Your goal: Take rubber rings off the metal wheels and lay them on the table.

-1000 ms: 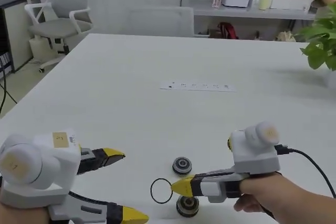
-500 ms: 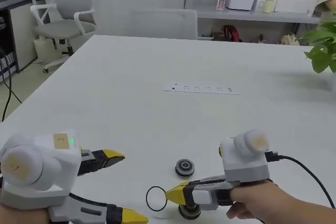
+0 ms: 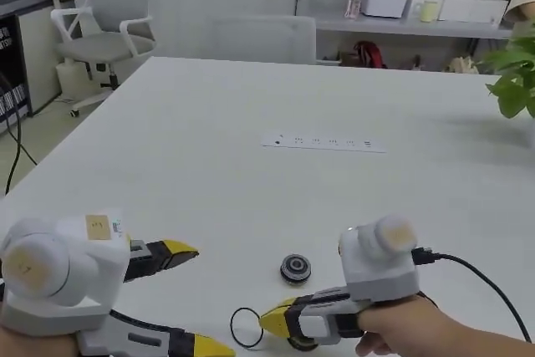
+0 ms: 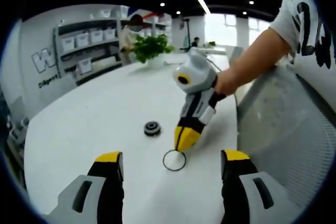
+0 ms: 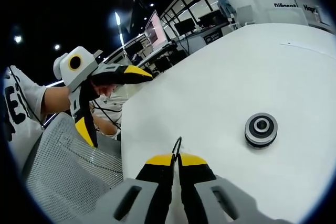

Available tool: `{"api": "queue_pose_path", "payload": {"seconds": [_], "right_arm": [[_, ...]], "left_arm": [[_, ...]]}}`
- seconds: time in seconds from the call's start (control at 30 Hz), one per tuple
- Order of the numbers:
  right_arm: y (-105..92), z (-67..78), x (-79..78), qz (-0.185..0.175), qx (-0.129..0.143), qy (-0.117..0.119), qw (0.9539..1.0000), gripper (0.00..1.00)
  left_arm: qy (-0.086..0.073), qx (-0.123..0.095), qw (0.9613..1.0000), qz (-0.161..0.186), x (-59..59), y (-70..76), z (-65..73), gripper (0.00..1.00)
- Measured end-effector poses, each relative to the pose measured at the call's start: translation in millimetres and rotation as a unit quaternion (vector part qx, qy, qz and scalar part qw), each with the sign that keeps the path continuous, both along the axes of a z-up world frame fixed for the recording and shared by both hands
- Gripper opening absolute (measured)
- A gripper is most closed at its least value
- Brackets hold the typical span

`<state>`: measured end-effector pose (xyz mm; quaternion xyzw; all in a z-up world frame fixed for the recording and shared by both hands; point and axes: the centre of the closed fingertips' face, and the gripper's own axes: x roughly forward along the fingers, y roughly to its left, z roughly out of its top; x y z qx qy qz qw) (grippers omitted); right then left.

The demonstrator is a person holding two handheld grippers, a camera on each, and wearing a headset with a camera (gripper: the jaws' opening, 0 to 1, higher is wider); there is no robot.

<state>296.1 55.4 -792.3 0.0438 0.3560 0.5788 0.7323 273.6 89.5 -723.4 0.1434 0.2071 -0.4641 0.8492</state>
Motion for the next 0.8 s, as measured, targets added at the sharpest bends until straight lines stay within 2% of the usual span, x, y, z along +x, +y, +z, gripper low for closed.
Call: {"api": "queue_pose_path", "payload": {"seconds": [0.23, 0.37, 0.5, 0.8], "right_arm": [[-0.1, -1.3, 1.4, 0.008, -0.014, -0.029, 0.9995, 0.11], [0.4, 0.0, 2.1, 0.004, -0.012, -0.032, 0.9994, 0.17], [-1.4, 0.0, 4.2, 0.003, -0.018, -0.047, 0.9987, 0.27], [-5.3, 10.2, 7.9, -0.003, -0.004, -0.052, 0.9986, 0.31]], "left_arm": [[0.002, 0.002, 1.0, -0.004, -0.3, -1.1, -1.3, 0.77], [0.002, 0.003, 1.0, -0.005, 0.4, -2.1, -1.0, 0.77], [0.001, 0.003, 1.0, -0.007, 0.4, -3.3, 0.0, 0.77], [0.001, 0.003, 1.0, -0.008, 1.2, -4.9, -0.2, 0.77]]}}
